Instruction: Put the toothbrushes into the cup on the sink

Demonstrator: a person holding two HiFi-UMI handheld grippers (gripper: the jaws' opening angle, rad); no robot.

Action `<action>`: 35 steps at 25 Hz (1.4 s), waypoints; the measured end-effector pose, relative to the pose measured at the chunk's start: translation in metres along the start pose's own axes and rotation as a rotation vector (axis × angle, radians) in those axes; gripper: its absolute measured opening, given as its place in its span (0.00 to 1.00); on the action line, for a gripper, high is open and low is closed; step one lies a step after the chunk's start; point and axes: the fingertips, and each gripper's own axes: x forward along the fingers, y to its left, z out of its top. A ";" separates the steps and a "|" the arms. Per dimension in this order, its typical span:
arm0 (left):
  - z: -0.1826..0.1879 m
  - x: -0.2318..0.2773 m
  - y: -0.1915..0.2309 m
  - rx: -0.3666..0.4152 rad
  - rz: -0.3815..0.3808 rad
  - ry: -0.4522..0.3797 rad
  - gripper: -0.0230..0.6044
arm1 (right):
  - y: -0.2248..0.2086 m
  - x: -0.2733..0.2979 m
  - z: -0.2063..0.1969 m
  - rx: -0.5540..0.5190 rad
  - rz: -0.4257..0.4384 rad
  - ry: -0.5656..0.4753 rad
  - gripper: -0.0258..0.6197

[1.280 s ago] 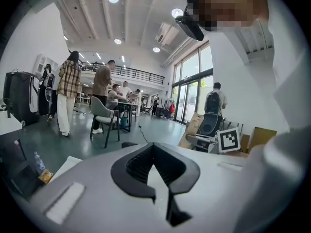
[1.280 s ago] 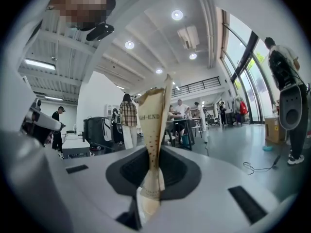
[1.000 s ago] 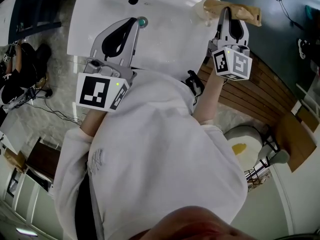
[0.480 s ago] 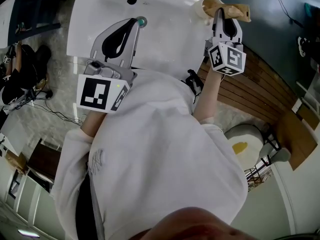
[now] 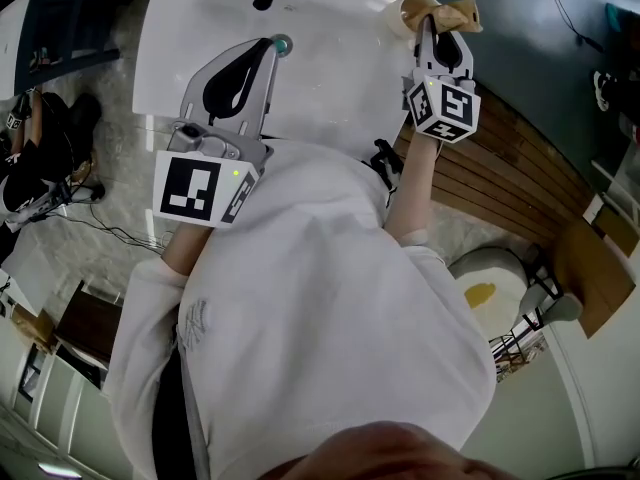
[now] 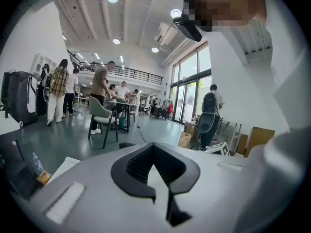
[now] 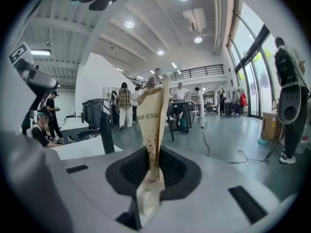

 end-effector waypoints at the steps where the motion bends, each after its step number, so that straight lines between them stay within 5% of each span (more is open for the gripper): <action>1: 0.000 0.000 0.000 0.000 0.000 0.000 0.04 | 0.001 0.000 0.000 -0.001 0.000 0.001 0.12; 13: 0.001 -0.002 0.001 -0.004 -0.003 -0.004 0.04 | 0.000 0.000 -0.002 -0.001 -0.011 0.018 0.13; 19: 0.002 -0.002 -0.001 -0.005 -0.009 -0.007 0.04 | -0.006 -0.003 -0.010 0.001 -0.042 0.068 0.29; 35: 0.003 -0.006 -0.005 -0.006 -0.041 -0.020 0.04 | -0.004 -0.021 -0.008 0.029 -0.060 0.070 0.31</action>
